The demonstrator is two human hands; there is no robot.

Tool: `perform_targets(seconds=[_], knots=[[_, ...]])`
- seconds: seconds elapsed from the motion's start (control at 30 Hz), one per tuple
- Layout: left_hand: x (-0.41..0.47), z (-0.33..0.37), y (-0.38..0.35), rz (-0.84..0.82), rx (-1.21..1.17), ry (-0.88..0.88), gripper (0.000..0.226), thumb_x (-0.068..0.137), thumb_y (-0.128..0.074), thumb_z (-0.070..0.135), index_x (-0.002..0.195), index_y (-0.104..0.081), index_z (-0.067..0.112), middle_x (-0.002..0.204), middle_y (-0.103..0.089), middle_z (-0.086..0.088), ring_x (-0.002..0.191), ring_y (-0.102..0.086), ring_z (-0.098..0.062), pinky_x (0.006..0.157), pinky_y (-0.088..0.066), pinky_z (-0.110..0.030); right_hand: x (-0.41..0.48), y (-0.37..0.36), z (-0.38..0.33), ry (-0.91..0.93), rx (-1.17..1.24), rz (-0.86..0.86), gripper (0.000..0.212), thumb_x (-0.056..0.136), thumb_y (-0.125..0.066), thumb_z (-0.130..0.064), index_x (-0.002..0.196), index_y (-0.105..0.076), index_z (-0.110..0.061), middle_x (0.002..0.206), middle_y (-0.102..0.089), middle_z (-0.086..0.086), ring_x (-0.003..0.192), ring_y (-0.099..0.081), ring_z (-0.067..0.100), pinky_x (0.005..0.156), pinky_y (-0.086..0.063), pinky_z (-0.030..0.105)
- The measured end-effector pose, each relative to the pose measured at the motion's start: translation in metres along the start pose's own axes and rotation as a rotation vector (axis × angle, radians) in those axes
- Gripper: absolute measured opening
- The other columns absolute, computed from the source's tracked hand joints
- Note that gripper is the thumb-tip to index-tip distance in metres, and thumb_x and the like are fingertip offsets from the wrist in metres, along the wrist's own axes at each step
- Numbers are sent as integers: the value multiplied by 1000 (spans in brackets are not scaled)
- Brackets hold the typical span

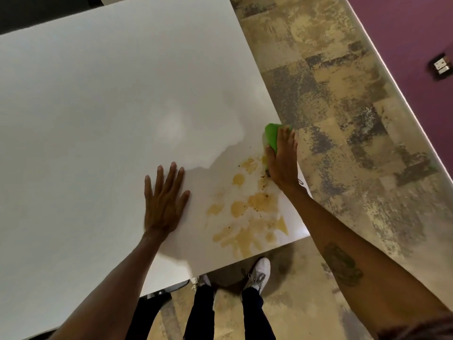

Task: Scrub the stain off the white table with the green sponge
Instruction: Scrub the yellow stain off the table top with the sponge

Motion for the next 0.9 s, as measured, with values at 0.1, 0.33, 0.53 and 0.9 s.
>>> perform_targets(seconds=[0.1,0.33,0.53,0.9], knots=[[0,1,1,21,-26,2,65,107,-10,53,165,-17,24,174,-6,3,162,-5,-28,127,-9,-59,25,-1,-5,82,-44,-83,61,103,-43,-26,154,-17,-7,163,-6,19,152,1,33,123,0,43],[1,-2,-4,38,-71,10,62,108,-17,53,165,-14,30,173,-5,8,162,-2,-25,128,-6,-56,33,-4,-26,448,-68,-387,58,99,-50,-8,152,-27,-6,163,-9,17,152,-3,29,120,2,28],[-1,-4,-4,52,-76,-3,64,107,-21,56,166,-11,31,173,-4,7,162,0,-24,129,-4,-56,-44,21,0,757,-142,-568,57,96,-54,-3,149,-32,-2,160,-18,19,151,-8,32,124,-8,35],[0,-2,-4,66,-40,2,64,107,-17,55,165,-15,29,173,-11,4,161,-8,-28,128,-10,-57,-23,18,23,417,-232,-272,57,100,-41,-15,153,-23,-9,162,-14,15,151,-8,30,124,-14,47]])
Point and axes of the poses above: each hand's wrist, its own x-axis towards the middle knuckle, its own y-axis out of the back of the hand, z = x × y, the point moved 3 cm from there along x, towards the middle knuckle
